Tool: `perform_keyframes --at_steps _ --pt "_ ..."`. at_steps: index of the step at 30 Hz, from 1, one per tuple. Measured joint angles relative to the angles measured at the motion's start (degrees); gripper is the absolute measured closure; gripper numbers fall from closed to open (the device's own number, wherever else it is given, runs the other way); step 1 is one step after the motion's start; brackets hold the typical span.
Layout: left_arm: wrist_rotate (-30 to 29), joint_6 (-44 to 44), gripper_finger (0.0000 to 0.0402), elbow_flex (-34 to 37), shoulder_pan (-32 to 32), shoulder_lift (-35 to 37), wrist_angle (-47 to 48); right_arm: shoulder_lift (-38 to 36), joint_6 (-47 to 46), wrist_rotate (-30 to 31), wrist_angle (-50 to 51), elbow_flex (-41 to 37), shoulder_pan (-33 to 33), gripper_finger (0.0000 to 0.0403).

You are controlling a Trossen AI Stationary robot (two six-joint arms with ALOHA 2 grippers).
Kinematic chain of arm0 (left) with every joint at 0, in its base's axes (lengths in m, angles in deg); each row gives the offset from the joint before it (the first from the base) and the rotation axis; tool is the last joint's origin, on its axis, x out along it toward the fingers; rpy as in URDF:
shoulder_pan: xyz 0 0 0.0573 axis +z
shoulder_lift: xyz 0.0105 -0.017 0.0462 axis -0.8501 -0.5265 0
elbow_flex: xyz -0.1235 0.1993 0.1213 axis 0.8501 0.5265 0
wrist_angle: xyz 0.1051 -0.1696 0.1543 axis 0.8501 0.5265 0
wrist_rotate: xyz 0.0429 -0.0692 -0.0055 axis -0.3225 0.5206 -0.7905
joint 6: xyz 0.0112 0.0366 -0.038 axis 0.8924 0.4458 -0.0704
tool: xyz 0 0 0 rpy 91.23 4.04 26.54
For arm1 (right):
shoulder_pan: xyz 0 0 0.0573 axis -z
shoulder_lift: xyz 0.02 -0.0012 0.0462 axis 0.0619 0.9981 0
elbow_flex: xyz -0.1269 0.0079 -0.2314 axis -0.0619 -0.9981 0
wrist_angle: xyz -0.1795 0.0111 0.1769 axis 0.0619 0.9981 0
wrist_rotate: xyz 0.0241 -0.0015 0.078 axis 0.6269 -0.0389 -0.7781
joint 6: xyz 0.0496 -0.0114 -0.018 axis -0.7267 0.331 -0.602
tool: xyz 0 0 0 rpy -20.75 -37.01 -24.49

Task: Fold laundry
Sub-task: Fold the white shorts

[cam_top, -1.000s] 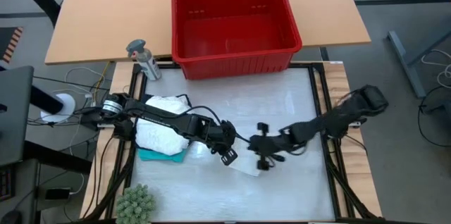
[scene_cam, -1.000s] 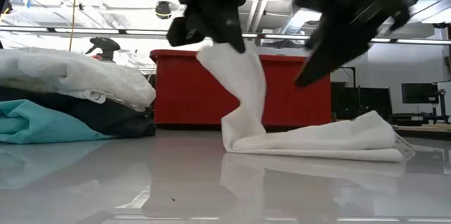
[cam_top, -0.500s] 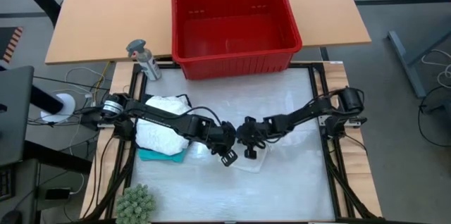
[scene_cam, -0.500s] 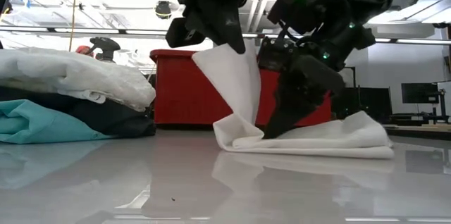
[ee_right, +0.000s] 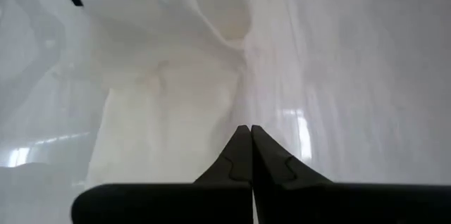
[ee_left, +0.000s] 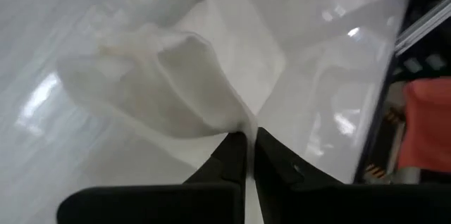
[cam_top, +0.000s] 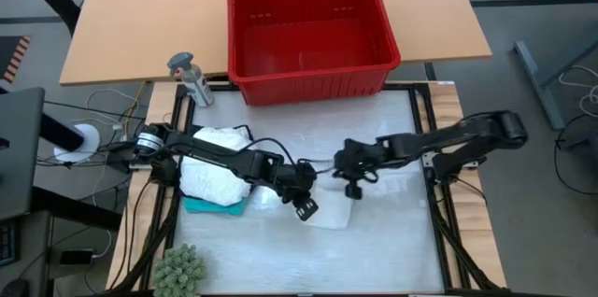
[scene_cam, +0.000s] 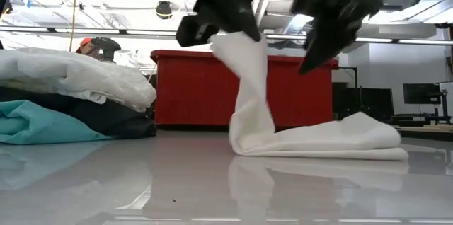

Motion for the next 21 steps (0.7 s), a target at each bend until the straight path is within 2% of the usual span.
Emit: perform_keyframes --at_steps 5,9,16,21 --pt "0.20 -0.40 0.0401 0.07 0.90 -0.42 -3.73 -6.36 -3.96 0.30 3.27 -2.31 -2.72 0.0385" --pt "-1.02 -0.46 0.0401 0.07 1.80 -0.42 -4.93 -8.46 -8.55 4.14 2.19 -6.55 -6.69 0.0385" --pt "0.04 -0.51 0.0401 0.07 1.79 -0.42 -5.51 -7.88 -18.58 5.87 -0.28 -13.16 -12.38 0.0385" --pt "-0.29 -0.49 0.0401 0.07 1.85 -0.42 -3.59 -7.62 -22.13 6.91 -0.91 -13.63 -16.98 0.0385"
